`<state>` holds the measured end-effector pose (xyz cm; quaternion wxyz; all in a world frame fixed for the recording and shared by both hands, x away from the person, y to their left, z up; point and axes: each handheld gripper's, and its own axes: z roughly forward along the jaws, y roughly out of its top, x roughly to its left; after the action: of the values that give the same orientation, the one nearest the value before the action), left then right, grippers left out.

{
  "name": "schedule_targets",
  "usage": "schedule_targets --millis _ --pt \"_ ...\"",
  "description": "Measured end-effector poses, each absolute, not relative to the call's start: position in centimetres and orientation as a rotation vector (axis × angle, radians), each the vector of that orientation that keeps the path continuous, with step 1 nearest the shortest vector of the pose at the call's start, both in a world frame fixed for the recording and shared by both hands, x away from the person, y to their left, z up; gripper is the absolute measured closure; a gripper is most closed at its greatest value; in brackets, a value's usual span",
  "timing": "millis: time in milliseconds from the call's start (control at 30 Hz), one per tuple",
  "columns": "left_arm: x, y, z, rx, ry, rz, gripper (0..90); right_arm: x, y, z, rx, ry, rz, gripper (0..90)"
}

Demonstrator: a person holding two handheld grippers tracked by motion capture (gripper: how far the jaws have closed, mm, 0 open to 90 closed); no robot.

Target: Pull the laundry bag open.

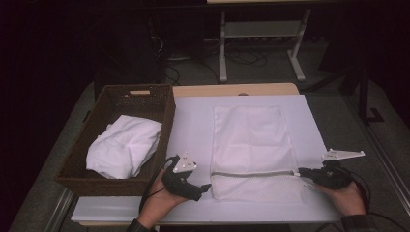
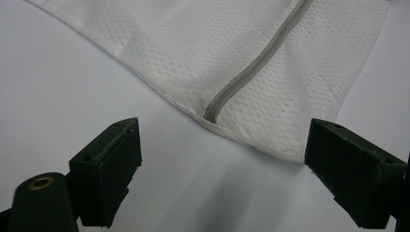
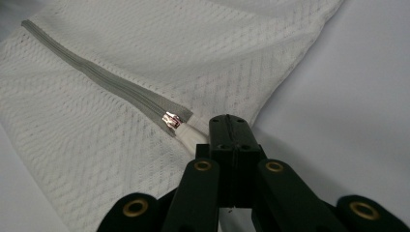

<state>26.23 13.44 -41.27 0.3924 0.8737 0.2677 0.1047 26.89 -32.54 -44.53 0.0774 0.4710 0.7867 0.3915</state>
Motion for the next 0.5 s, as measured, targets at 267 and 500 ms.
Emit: schedule_targets --millis 267,500 --pt "26.26 13.45 -41.29 2.218 0.679 0.263 12.5 26.72 -32.66 -44.17 1.403 2.351 1.222 90.0" --pt "26.28 13.46 -41.30 2.220 0.679 0.263 12.4 26.61 -32.34 -44.05 1.383 2.365 1.262 90.0"
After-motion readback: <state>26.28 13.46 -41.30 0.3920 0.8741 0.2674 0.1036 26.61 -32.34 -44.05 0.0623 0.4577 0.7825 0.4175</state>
